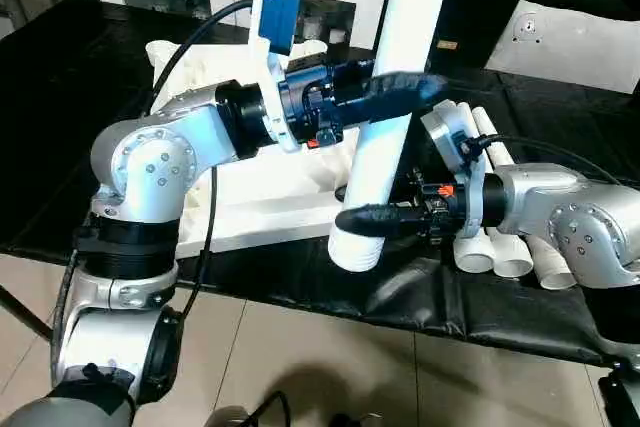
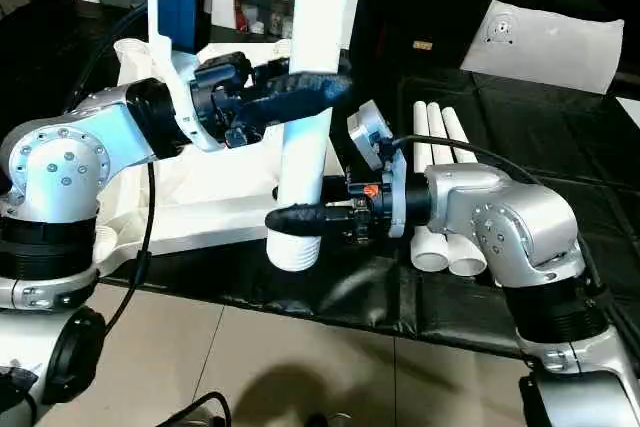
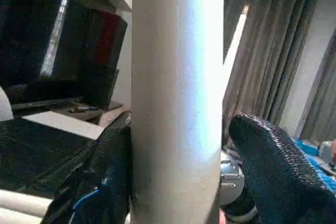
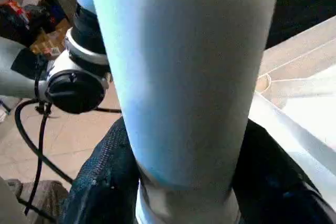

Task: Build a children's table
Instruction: Insert table leg to table base

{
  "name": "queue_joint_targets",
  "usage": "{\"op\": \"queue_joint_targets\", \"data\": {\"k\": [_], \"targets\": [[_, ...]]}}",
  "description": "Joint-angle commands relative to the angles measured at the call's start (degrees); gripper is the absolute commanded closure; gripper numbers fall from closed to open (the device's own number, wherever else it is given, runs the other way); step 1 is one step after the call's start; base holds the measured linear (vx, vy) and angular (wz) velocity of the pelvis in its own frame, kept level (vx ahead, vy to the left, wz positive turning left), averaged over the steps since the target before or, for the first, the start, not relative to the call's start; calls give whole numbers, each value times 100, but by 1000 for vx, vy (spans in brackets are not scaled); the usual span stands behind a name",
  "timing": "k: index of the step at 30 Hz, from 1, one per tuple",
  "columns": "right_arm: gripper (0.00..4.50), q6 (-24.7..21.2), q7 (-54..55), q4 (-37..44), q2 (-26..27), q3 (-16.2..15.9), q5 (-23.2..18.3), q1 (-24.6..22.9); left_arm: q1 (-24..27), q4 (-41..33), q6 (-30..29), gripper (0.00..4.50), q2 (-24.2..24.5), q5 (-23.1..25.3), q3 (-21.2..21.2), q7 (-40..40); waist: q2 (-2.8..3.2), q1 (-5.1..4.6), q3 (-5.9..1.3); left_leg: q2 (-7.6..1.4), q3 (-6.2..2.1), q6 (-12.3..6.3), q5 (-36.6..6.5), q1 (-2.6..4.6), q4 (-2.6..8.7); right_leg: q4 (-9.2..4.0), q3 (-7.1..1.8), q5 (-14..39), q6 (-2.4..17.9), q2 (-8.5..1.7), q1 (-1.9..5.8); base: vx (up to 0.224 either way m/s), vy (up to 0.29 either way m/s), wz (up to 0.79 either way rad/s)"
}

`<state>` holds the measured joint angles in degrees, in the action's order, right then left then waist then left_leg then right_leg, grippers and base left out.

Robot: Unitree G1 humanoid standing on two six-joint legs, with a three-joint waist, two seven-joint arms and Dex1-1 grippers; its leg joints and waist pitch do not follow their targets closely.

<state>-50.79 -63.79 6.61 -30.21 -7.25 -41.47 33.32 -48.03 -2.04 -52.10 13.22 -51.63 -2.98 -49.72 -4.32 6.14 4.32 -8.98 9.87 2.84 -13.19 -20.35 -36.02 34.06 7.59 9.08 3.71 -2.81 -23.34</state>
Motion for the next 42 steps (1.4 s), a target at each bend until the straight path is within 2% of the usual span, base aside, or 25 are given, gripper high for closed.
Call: {"op": "queue_joint_targets", "data": {"k": [1, 4, 6, 7, 10, 12, 13, 14, 15, 17, 18, 19, 20, 21, 22, 23, 26, 27, 28, 30, 32, 36, 39, 42], "targets": [[252, -11, 169, -98, -31, 103, 52, -107, -121, -216, -26, 106, -112, -289, -158, 57, 8, 13, -517, -411, -166, -319, 294, -25, 341, -437, -418, 1948, -5, -636, 440, 0, 0, 0], [252, 61, 270, -129, 43, 196, 43, -131, -100, -188, 44, 88, -231, -395, -313, 245, 10, 19, -513, -401, -161, -319, 274, -23, 341, -457, -414, 1972, 4, -634, 438, 0, 0, 0], [252, 224, 505, -183, 219, 422, 4, -180, -126, 2, 354, 65, -602, -708, -877, 832, 20, 33, -524, -398, -157, -287, 261, -49, 320, -447, -410, 1925, 69, -646, 452, 0, 0, 0], [252, 252, 555, -185, 260, 471, -2, -192, -143, 60, 416, 60, -681, -790, -1017, 1002, -4, 24, -526, -391, -155, -295, 240, -47, 324, -453, -401, 1913, 82, -634, 457, 0, 0, 0], [254, 391, 845, -195, 454, 691, -14, -280, -263, 324, 661, 49, -884, -1015, -1478, 1561, 16, 30, -524, -381, -163, -326, 231, -37, 323, -464, -390, 1959, 18, -619, 447, 0, 0, 0], [254, 419, 894, -188, 479, 716, -16, -305, -272, 348, 693, 49, -890, -1007, -1528, 1617, 8, 29, -523, -385, -169, -337, 237, -28, 327, -481, -381, 2014, -80, -610, 442, 0, 0, 0], [254, 461, 990, -183, 538, 769, -20, -359, -242, 389, 752, 49, -841, -843, -1530, 1658, 25, 31, -520, -403, -183, -332, 260, -18, 337, -474, -386, 1993, -122, -618, 432, 0, 0, 0], [254, 517, 1079, -180, 591, 804, 0, -410, -189, 401, 839, 49, -785, -642, -1491, 1643, 28, 29, -516, -407, -179, -340, 253, -8, 337, -482, -388, 2002, -138, -615, 417, 0, 0, 0], [254, 611, 1218, -184, 671, 847, 61, -475, -107, 418, 881, 49, -720, -436, -1442, 1691, 69, 24, -519, -420, -195, -335, 289, 0, 346, -477, -389, 1957, -176, -617, 409, 0, 0, 0], [254, 779, 1454, -228, 794, 900, 199, -554, 45, 465, 1028, 49, -589, 5, -1289, 1770, 47, 2, -522, -426, -201, -318, 311, 2, 350, -466, -388, 1872, -194, -628, 417, 0, 0, 0], [254, 1047, 1682, -286, 858, 836, 489, -638, 269, 572, 1314, 49, -332, 750, -881, 1931, 54, 2, -518, -420, -201, -299, 288, 1, 354, -467, -388, 1906, -212, -632, 420, 0, 0, 0], [254, 1047, 1682, -286, 858, 836, 489, -638, 269, 572, 1314, 49, -332, 750, -881, 1931, 71, -1, -507, -433, -215, -255, 224, 10, 375, -481, -388, 1990, -311, -628, 399, 0, 0, 0], [254, 1112, 1696, -283, 852, 785, 568, -665, 312, 609, 1357, 49, -299, 867, -821, 2006, 65, -18, -510, -411, -196, -251, 195, 18, 367, -495, -385, 2041, -366, -614, 403, 0, 0, 0], [254, 1264, 1730, -266, 848, 659, 752, -739, 414, 715, 1448, 49, -227, 1157, -686, 2253, 55, -2, -521, -422, -208, -197, 151, 13, 371, -482, -386, 2040, -399, -637, 427, 0, 0, 0], [254, 1310, 1740, -246, 857, 611, 800, -777, 441, 771, 1477, 49, -218, 1232, -653, 2417, 63, -16, -516, -413, -201, -198, 114, 17, 370, -491, -384, 2025, -419, -631, 427, 0, 0, 0], [254, 1329, 1743, -227, 862, 580, 819, -799, 458, 793, 1521, 49, -205, 1314, -604, 2494, 45, -17, -517, -421, -203, -202, 86, 19, 374, -495, -380, 2034, -414, -634, 427, 0, 0, 0], [254, 1318, 1758, -192, 899, 532, 825, -821, 536, 562, 1569, 49, -272, 1155, -552, 2176, 56, -15, -526, -449, -219, -250, 143, 19, 373, -457, -391, 1862, -186, -672, 433, 0, 0, 0], [254, 1371, 1732, -223, 904, 452, 897, -804, 582, 133, 1208, 32, -400, 595, -565, 1740, 38, -19, -528, -473, -216, -249, 188, 20, 370, -428, -401, 1745, -14, -696, 433, 0, 0, 0], [254, 1401, 1717, -244, 901, 424, 931, -794, 597, -8, 1113, 21, -404, 490, -502, 1606, 49, -6, -526, -491, -216, -222, 238, 15, 373, -392, -418, 1627, 212, -728, 437, 0, 0, 0], [254, 1442, 1695, -294, 905, 393, 980, -760, 616, -101, 1120, 11, -359, 581, -301, 1472, 35, -17, -508, -488, -205, -267, 226, 13, 373, -376, -429, 1521, 372, -709, 422, 0, 0, 0], [254, 1478, 1650, -340, 884, 343, 1042, -719, 638, -61, 1266, 4, -374, 734, -176, 1419, 42, -29, -486, -455, -184, -299, 113, 2, 375, -424, -429, 1745, 285, -699, 435, 0, 0, 0], [254, 1549, 1522, -365, 777, 165, 1185, -671, 717, -196, 1195, 0, -459, 720, 41, 1332, 20, -62, -456, -408, -170, -197, -192, 19, 381, -580, -383, 2630, -181, -678, 439, 0, 0, 0], [254, 1567, 1470, -347, 746, 101, 1221, -649, 711, -158, 1217, 0, -526, 968, 221, 1526, 22, -89, -476, -433, -201, -187, -133, 10, 381, -552, -373, 2496, -278, -663, 435, 0, 0, 0], [254, 1563, 1424, -302, 738, 59, 1249, -615, 720, -54, 1325, 0, -584, 1078, 334, 1547, 13, -108, -487, -410, -196, -256, -51, -9, 367, -541, -375, 2379, -303, -655, 441, 0, 0, 0]]}}
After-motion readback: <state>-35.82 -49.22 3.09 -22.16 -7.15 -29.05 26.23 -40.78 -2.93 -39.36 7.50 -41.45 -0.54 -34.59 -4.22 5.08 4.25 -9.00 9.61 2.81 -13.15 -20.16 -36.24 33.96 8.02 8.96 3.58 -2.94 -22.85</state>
